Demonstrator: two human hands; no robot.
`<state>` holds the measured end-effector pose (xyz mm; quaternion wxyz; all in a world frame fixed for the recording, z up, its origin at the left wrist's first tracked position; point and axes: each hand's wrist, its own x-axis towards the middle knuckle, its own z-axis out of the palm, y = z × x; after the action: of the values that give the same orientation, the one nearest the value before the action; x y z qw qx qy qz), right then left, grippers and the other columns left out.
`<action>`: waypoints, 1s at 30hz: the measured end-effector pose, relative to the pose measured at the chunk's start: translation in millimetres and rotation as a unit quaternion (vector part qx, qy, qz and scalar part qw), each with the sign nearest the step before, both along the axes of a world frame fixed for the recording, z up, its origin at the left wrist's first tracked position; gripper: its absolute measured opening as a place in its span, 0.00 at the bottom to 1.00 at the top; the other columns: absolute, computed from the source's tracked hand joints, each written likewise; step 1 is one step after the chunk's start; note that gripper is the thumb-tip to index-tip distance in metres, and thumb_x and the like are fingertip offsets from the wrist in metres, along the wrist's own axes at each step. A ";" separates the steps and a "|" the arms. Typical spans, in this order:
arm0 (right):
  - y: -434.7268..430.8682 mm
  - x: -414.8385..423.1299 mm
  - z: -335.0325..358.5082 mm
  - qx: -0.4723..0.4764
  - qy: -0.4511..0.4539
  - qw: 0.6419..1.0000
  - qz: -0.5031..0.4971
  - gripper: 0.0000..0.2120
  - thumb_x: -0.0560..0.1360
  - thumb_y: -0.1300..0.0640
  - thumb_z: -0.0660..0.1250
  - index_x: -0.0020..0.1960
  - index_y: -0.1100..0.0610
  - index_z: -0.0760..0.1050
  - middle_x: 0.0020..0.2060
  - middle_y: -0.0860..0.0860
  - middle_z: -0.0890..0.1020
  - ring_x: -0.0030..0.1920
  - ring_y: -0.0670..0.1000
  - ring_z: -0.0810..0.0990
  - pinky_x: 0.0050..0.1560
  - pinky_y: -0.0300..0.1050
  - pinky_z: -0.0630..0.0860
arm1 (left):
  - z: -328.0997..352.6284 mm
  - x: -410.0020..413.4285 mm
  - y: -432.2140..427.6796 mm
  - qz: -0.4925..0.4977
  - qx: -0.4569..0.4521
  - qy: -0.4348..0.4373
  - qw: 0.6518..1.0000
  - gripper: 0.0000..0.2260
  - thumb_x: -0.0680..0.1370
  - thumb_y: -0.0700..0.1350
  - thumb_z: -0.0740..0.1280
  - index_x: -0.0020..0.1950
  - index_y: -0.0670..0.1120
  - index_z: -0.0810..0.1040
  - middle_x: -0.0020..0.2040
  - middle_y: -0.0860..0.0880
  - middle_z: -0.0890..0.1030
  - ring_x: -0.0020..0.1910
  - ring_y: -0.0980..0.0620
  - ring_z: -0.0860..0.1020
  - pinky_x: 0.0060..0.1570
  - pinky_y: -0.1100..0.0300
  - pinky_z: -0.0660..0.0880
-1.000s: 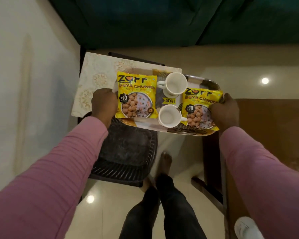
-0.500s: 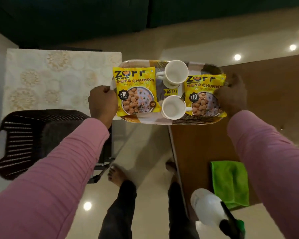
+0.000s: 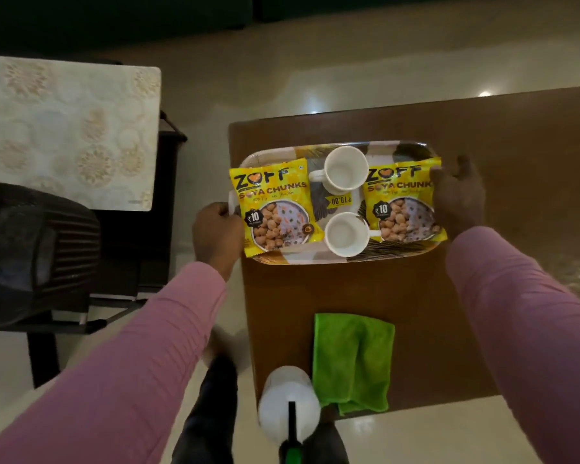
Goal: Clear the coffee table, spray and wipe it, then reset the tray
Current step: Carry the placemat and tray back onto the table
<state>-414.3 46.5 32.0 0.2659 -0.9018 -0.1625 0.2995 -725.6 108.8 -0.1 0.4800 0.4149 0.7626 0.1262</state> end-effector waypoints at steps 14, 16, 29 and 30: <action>-12.8 46.4 -36.3 0.023 0.027 0.999 0.004 0.30 0.77 0.46 0.60 0.76 0.49 0.56 0.72 0.56 0.67 0.70 0.59 0.67 0.70 0.56 0.64 | -22.4 33.4 -26.0 0.027 -0.036 0.012 0.999 0.06 0.78 0.38 0.64 0.50 0.47 0.78 0.46 0.44 0.83 0.42 0.45 0.84 0.42 0.45 0.82; -12.4 47.8 -39.1 0.028 0.018 0.999 0.016 0.30 0.77 0.46 0.59 0.76 0.50 0.56 0.72 0.56 0.67 0.70 0.58 0.66 0.70 0.54 0.63 | -22.6 33.1 -26.2 0.028 -0.040 0.010 0.999 0.06 0.78 0.39 0.63 0.52 0.46 0.78 0.47 0.44 0.83 0.42 0.45 0.84 0.42 0.45 0.82; -16.9 -0.3 -31.9 -0.044 -0.217 0.964 0.147 0.28 0.80 0.44 0.51 0.76 0.57 0.56 0.74 0.59 0.62 0.75 0.61 0.54 0.74 0.59 0.50 | -8.0 19.3 -26.1 0.003 -0.031 0.039 0.999 0.13 0.75 0.43 0.64 0.59 0.51 0.76 0.56 0.48 0.80 0.51 0.47 0.79 0.52 0.46 0.80; -16.9 -7.3 -29.6 -0.047 -0.222 0.962 0.152 0.28 0.80 0.44 0.51 0.75 0.57 0.56 0.74 0.58 0.61 0.76 0.60 0.52 0.74 0.59 0.49 | -4.6 15.4 -29.4 -0.004 -0.022 0.047 0.999 0.15 0.75 0.43 0.64 0.62 0.49 0.75 0.59 0.47 0.79 0.53 0.46 0.79 0.53 0.46 0.79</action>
<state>-421.7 29.6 2.4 0.1317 -0.9218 -0.3383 0.1361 -710.3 79.4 -4.7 0.4533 0.4132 0.7849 0.0879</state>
